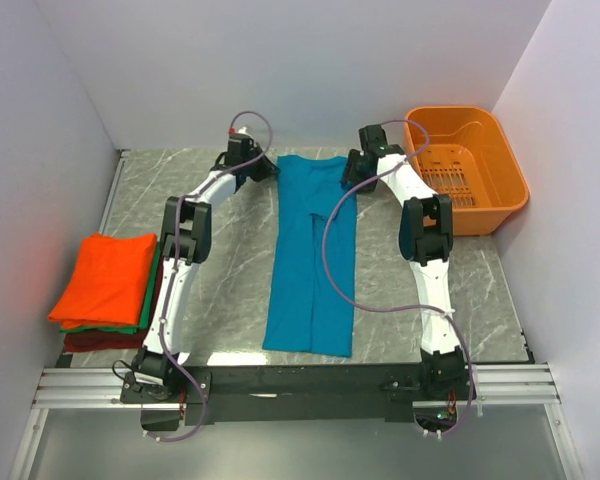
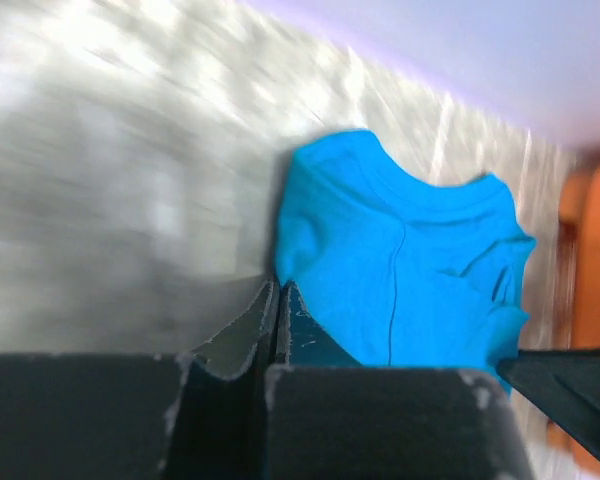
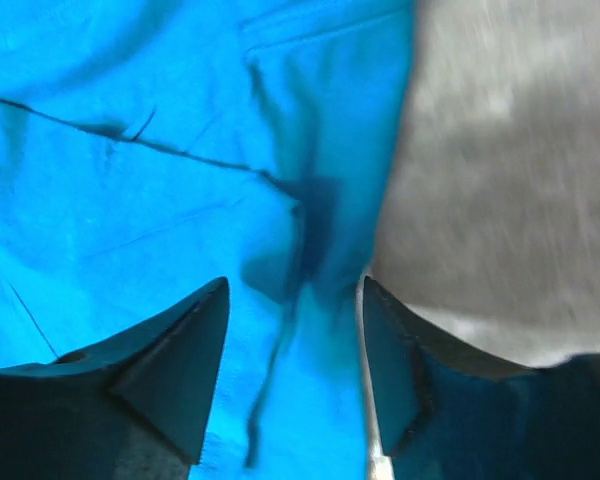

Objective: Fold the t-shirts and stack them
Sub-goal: Fold the tshirt

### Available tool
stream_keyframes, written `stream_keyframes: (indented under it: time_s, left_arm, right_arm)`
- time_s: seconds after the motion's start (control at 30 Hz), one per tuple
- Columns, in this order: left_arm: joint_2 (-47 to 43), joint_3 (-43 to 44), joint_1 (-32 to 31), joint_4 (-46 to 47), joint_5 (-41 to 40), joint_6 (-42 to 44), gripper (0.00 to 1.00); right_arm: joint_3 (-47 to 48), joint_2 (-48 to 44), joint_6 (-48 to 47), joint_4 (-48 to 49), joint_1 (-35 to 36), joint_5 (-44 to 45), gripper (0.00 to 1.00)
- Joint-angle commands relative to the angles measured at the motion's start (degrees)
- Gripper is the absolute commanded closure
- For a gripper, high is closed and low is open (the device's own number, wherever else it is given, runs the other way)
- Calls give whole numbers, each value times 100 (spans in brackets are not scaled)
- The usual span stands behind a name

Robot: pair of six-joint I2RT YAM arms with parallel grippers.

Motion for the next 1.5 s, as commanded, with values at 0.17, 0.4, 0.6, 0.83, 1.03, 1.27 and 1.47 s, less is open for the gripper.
stream_keyframes:
  time_s: [0.17,0.4,0.6,0.83,1.03,1.27,1.47]
  left_arm:
    - [271,677,676,440,-141,-496,94]
    - [18,530,931,703,352,-436,36]
    - [-1684,-1408,1090,712,116,-330,39]
    - [-4102,-4653,923,372,-595,-1357,54]
    - [-6239,-6878,19,-614,-1816,-1490,60]
    - [-8164,-8970,-1167,-1203,-2056,-1981,59]
    - [-8790,-9341,-2116,-1643,-2170,-2070,61]
  right_arm:
    - [716,86,-242,53,-90,-219,32]
    - [-407,-810,-75,553,-90,-324,32]
    - [-2611,-2329,179,1466,-19,-219,37]
    - [-5539,-4744,698,2627,33,-481,44]
    - [-7500,-6371,804,2813,647,-501,48]
    - [-9399,-7788,1242,2708,1738,-114,49]
    - [-9998,-8484,1630,2462,2624,229,51]
